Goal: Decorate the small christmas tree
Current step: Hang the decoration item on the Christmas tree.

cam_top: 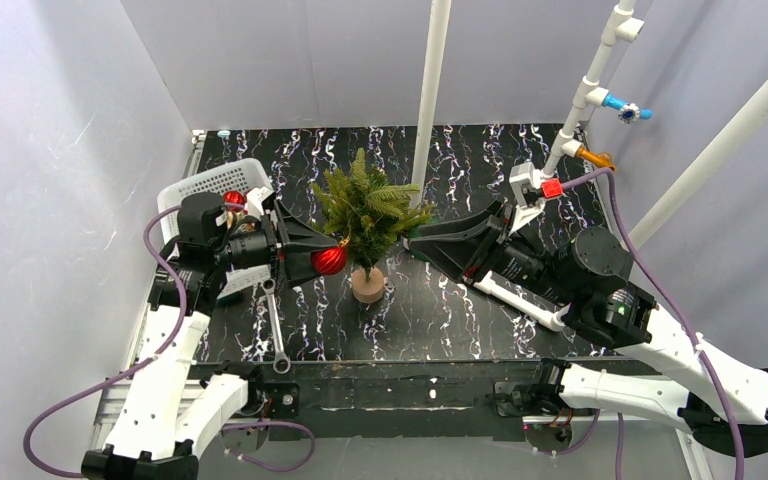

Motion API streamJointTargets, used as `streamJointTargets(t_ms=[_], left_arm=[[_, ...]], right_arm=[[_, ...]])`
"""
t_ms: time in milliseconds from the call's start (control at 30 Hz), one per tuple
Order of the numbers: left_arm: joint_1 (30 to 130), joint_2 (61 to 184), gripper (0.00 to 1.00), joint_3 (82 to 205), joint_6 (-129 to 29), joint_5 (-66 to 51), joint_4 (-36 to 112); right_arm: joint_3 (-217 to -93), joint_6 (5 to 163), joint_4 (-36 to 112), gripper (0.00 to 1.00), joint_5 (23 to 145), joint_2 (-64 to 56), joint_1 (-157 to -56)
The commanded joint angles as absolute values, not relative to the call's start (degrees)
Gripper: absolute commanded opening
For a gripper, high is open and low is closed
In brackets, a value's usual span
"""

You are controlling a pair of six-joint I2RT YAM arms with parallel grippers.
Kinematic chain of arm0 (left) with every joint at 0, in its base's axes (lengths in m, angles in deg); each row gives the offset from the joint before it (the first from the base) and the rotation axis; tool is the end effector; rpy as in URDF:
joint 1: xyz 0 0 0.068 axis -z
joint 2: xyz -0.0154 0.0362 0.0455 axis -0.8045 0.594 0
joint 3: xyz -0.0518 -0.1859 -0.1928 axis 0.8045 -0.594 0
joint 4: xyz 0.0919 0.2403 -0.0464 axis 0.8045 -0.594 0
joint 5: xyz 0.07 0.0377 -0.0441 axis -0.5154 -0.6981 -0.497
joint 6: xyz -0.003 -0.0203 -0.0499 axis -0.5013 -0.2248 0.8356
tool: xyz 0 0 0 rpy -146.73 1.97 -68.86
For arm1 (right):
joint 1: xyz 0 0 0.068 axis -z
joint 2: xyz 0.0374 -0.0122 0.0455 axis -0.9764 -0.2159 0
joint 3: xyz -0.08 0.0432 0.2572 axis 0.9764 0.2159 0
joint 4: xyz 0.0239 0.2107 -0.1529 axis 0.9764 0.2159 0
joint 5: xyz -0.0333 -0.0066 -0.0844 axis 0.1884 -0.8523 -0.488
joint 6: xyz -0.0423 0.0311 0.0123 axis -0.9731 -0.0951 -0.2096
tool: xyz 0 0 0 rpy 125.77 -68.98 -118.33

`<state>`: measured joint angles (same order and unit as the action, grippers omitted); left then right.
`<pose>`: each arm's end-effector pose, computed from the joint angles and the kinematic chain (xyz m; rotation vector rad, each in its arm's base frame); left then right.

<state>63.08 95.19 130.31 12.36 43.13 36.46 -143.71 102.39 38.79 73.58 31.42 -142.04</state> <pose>0.1571 -0.0572 0.4334 0.0782 1.7781 -1.8056 0.0672 0.1372 0.4697 -0.4298 1.3201 1.3019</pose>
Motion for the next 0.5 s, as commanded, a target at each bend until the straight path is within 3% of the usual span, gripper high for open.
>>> streamJointTargets(t_ms=[0, 133, 300, 467], left_arm=[[63.27, 94.91, 0.00, 131.27, 12.30, 45.52, 38.51], [63.23, 94.38, 0.00, 132.84, 8.76, 46.04, 33.40], [63.25, 94.25, 0.00, 142.33, -10.98, 42.28, 4.32], [63.18, 92.80, 0.00, 142.41, -13.50, 40.16, -1.21]], right_arm=[[-145.46, 101.01, 39.04, 0.43, 72.10, 32.03, -141.87], [-145.70, 100.98, 39.86, 0.43, 72.03, 31.90, -141.87], [-145.82, 101.29, 40.57, 0.43, 72.28, 32.02, -141.87], [-145.82, 101.58, 40.67, 0.43, 72.83, 31.85, -141.87]])
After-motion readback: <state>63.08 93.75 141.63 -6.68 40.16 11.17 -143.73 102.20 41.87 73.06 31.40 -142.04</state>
